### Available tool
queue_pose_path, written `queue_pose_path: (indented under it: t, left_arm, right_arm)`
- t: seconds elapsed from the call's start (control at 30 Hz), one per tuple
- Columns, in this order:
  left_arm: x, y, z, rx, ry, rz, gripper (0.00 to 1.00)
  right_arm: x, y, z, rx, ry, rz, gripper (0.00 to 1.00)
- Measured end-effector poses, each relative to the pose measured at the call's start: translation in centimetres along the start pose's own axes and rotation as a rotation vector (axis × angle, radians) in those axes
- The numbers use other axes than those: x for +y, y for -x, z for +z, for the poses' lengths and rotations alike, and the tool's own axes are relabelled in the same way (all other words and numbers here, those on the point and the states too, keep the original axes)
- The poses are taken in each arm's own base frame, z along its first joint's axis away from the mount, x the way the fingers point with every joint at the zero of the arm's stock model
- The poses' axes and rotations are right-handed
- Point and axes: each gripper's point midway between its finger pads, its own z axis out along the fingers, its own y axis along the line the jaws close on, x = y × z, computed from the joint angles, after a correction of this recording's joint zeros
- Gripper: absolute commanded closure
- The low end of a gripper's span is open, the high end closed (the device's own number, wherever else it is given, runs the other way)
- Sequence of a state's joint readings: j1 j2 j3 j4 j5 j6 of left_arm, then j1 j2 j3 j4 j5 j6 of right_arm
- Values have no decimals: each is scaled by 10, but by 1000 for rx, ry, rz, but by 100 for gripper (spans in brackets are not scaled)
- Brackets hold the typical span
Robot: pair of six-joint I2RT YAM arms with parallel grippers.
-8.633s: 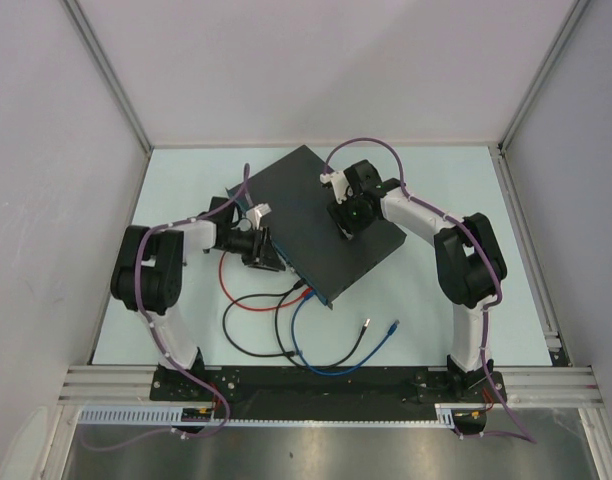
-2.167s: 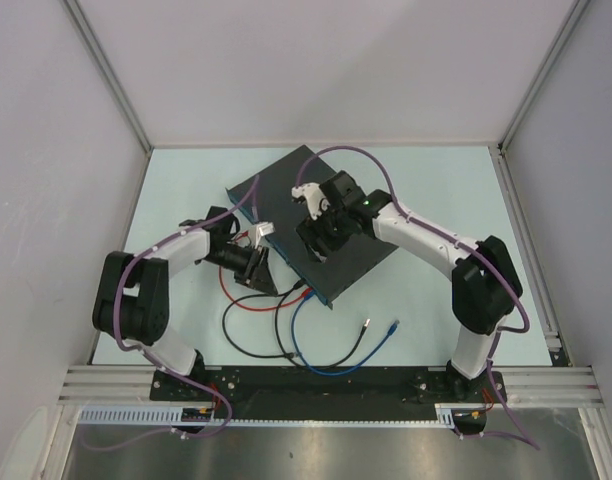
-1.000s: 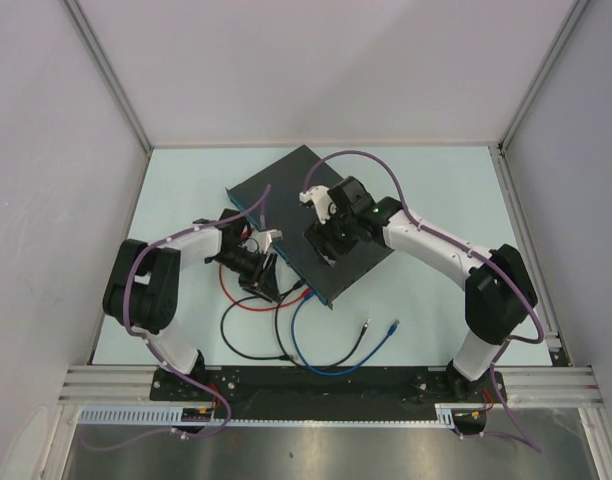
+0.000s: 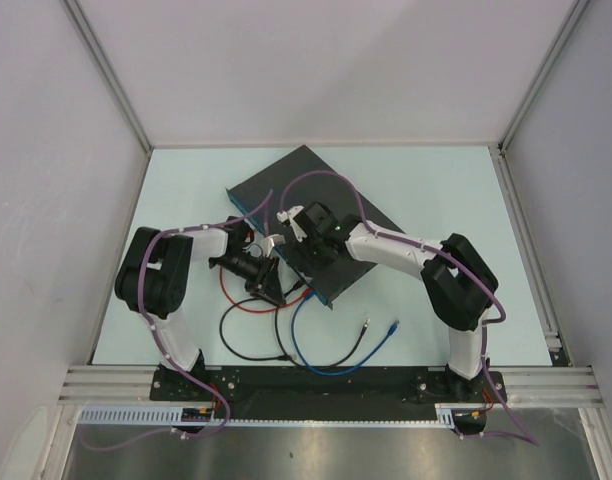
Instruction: Pull the plug from the switch port
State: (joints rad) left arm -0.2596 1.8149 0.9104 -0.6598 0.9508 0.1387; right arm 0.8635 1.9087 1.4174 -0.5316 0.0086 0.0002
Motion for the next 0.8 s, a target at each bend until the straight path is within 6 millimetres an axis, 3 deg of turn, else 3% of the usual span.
queue_pose_path:
  t: [0.8]
  left_arm:
    - [2,2,-4,-16,-2,-10,63]
  right_arm:
    - [3,1,8,9,-78,-99,10]
